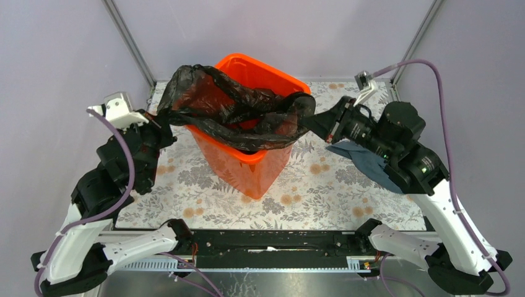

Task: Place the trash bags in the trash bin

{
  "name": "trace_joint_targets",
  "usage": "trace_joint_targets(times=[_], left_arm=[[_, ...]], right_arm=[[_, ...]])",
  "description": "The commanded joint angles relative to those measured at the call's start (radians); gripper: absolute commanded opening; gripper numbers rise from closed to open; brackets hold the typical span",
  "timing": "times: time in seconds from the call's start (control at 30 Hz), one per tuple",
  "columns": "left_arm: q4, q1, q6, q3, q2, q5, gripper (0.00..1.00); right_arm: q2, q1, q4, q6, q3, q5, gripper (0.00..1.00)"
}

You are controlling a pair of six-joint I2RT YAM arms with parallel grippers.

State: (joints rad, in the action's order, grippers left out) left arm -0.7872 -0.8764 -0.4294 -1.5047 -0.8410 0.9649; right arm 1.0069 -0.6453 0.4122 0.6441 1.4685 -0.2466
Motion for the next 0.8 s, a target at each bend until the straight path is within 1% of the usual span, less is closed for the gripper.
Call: trace_joint_targets(times=[0.0,0.1,0.23,0.43,0.5,0.6,0.67,0.77], left_arm=[[-0.021,0.004,-0.063,0.085,0.059,-0.040,0.00],[-0.034,0.004,-0.106,0.179,0.100,-0.045,0.00],[-0.068,0.004,-0.158,0.274,0.160,0.000,0.00],[-0.075,0.004,-0.217,0.393,0.229,0.043,0.01],[-0.057,0.004,-0.232,0.431,0.237,0.026,0.03],[-0.018,0.004,-0.265,0.474,0.221,-0.030,0.08],[0.024,0.005,-0.275,0.492,0.195,-0.075,0.11],[0.076,0.005,-0.285,0.494,0.152,-0.120,0.12]], right_arm=[[-0.042,0.002,-0.008,-0.018,-0.118,-0.004,0.00],[-0.083,0.002,-0.052,-0.018,-0.209,-0.035,0.00],[-0.117,0.003,-0.155,-0.005,-0.338,-0.097,0.00],[-0.117,0.001,-0.254,-0.041,-0.445,-0.136,0.00],[-0.126,0.002,-0.282,-0.063,-0.467,-0.093,0.00],[-0.127,0.002,-0.275,-0.079,-0.470,0.044,0.00],[-0.103,0.003,-0.254,-0.080,-0.453,0.111,0.00],[-0.042,0.012,-0.220,-0.114,-0.402,0.175,0.00]])
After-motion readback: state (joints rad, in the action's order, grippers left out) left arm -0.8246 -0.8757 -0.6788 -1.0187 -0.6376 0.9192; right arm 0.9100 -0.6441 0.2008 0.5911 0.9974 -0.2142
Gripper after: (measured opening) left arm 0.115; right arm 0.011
